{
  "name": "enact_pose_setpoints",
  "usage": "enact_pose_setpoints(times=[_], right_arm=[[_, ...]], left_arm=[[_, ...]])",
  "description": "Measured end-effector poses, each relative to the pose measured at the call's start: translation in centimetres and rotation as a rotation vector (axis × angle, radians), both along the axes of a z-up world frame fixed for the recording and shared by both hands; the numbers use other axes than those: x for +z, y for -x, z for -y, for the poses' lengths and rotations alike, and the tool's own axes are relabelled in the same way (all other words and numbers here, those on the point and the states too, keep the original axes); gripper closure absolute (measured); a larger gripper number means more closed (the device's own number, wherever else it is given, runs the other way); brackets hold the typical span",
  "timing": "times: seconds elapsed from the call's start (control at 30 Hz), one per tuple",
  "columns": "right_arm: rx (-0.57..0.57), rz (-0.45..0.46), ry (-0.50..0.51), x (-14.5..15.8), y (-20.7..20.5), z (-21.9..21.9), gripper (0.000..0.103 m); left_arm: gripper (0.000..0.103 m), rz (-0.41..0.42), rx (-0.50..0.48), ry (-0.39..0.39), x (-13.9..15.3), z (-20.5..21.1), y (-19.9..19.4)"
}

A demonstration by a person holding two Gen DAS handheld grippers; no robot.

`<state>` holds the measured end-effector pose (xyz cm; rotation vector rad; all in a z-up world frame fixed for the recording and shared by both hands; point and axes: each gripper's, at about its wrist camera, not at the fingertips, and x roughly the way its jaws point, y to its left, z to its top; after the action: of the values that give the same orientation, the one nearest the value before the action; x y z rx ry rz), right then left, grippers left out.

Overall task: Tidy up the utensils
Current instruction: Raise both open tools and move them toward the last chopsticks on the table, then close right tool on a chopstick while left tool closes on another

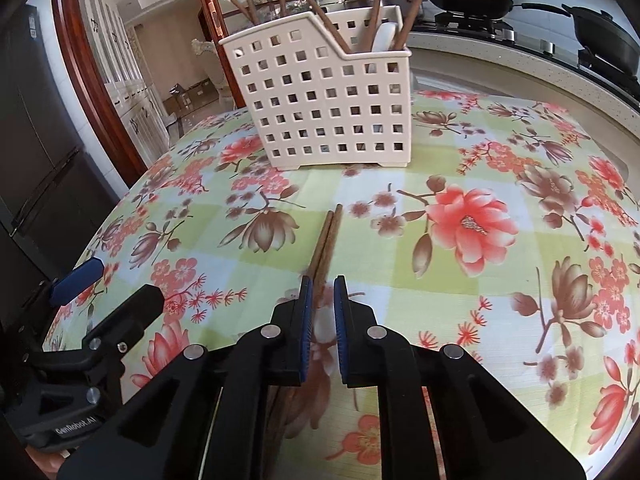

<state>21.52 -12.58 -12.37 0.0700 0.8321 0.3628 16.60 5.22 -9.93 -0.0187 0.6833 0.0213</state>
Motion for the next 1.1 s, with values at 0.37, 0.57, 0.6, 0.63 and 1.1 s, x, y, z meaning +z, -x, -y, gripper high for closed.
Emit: enact_pose_setpoints(times=[0.37,0.57,0.6,0.63,1.1], right_arm=[[-0.025,-0.033,0.064,-0.8,-0.9,-1.1,0.092],[-0.051,-0.038,0.151,-0.8,-1.1,-1.8,0.092],[-0.052,-0.045,0.165,-0.9,-1.2,-1.9,0.092],[-0.052,-0.041,0.175,-0.9,-1.3,-2.0,0.092],[-0.039,-0.054,0.191,-0.8,-1.7,-1.0,0.097]], left_arm=[[0.008,-0.028,0.009,0.059,-0.4,-1.0,-0.5],[0.008,-0.033,0.007,0.065,-0.6,-1.1,-0.5],[0.008,-0.036,0.007,0.066,-0.6,-1.0,-0.5],[0.008,-0.037,0.007,0.067,-0.6,-1.1,-0.5],[0.008,-0.056,-0.019,0.035,-0.7,0.0,-0.7]])
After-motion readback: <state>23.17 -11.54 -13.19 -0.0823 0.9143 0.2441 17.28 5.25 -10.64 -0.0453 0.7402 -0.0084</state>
